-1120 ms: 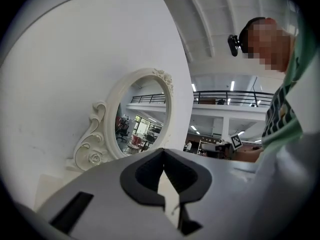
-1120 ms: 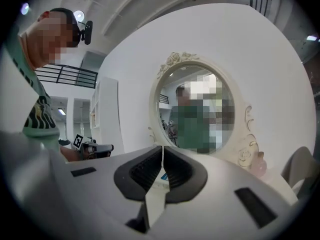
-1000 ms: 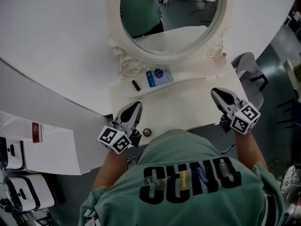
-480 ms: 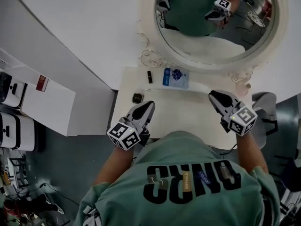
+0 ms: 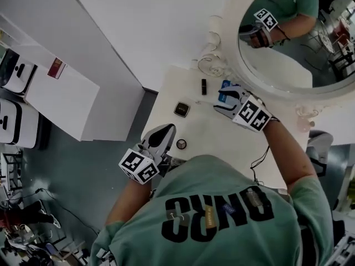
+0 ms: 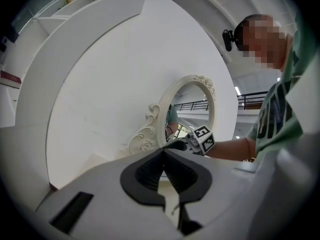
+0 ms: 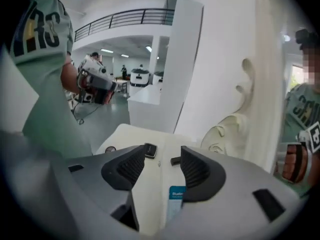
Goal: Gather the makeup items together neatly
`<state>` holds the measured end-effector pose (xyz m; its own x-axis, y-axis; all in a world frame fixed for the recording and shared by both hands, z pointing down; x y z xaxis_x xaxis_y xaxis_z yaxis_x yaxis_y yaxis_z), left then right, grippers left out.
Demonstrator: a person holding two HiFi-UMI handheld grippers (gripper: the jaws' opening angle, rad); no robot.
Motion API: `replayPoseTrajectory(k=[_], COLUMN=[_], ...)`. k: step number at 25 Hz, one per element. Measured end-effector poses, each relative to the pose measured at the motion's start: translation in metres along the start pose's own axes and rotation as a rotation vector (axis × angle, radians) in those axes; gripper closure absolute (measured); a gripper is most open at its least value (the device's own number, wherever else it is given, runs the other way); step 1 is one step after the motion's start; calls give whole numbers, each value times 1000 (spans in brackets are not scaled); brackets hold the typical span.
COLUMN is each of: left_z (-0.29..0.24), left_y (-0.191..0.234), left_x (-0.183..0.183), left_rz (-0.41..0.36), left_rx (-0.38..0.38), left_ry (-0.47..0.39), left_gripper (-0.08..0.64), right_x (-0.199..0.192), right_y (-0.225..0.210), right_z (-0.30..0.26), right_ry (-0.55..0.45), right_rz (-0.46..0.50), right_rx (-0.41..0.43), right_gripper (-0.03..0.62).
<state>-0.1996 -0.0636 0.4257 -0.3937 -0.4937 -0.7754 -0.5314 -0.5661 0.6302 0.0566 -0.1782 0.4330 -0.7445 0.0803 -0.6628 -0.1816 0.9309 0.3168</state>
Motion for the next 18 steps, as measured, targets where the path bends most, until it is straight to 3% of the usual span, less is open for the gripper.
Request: replayPoseTrajectory(k=[5,12,15,18], left_z=[29,48,47,46], left_y=[48,98,112,120], left_x=[3,0,2,5], left_rz=[39,117,143,156], left_rx=[60,93,96,86], left_ry=[9,24,22,22], left_gripper=[555,555,555,555], right_x=[-6,-17,-17,-17], right_y=[-28,-43,-42,-47], right_z=[-86,-138,-152,-157], right_ry=[239,427,476,497], right_rz=[182,221,210,114], right_rx=[124,305,286,219], right_gripper=[329,286,270,270])
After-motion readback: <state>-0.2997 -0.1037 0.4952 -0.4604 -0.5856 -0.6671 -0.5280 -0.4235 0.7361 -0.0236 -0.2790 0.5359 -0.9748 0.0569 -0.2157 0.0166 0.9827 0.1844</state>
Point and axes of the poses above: the fingertips, and each gripper's own axes: z backward along the fingers, y to its left, x out of its top, the point moved 8 cm from there along z, backward along the fingers, and after that the axes turned 11 degrees about z, right-handed, at the moved point
